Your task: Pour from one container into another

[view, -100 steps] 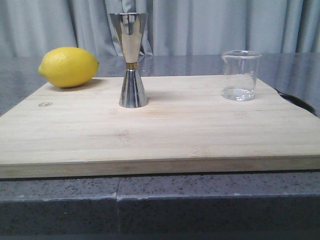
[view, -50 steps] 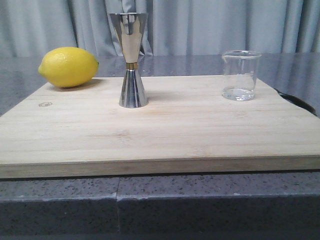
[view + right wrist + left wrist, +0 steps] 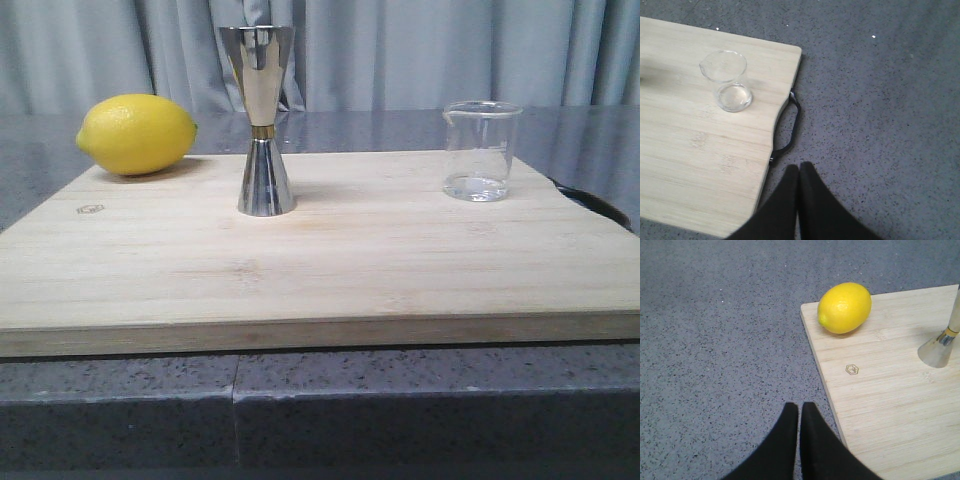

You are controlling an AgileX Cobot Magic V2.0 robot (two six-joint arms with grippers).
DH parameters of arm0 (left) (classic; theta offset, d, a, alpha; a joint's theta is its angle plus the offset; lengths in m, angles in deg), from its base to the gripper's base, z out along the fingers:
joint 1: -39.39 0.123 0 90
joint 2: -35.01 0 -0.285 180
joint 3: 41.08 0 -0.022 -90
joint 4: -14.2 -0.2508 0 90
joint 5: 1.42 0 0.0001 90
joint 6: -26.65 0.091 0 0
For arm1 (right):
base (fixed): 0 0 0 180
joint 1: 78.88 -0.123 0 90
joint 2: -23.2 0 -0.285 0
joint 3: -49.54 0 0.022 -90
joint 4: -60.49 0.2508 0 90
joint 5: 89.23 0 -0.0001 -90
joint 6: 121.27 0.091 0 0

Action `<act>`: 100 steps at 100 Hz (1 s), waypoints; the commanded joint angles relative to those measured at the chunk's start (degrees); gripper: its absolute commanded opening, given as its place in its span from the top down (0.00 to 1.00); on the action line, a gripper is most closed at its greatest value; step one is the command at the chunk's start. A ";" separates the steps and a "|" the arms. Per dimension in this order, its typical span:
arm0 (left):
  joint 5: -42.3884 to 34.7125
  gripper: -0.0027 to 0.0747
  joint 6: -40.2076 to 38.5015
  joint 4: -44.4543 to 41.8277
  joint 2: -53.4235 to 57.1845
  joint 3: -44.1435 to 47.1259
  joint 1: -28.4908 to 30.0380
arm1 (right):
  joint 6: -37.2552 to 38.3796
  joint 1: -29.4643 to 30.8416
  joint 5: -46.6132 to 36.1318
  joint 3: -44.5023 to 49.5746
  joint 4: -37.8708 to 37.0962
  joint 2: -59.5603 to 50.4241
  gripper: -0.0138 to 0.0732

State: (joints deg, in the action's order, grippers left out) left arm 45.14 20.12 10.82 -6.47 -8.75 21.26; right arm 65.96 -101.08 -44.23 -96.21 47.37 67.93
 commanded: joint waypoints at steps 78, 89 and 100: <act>-46.91 0.99 1.21 4.70 35.34 44.05 14.42 | -0.17 0.50 -3.52 -1.91 -1.25 -0.19 0.92; -48.35 0.99 1.21 4.47 35.46 45.34 14.42 | -0.17 0.50 -3.43 -1.91 -1.25 -0.19 0.92; -48.48 0.99 1.25 3.06 35.46 45.34 14.42 | -0.17 0.50 -3.43 -1.91 -1.25 -0.19 0.92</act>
State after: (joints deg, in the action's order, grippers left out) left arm 1.92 21.20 14.66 27.60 36.38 35.55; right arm 65.96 -101.08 -44.23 -96.21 47.37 67.80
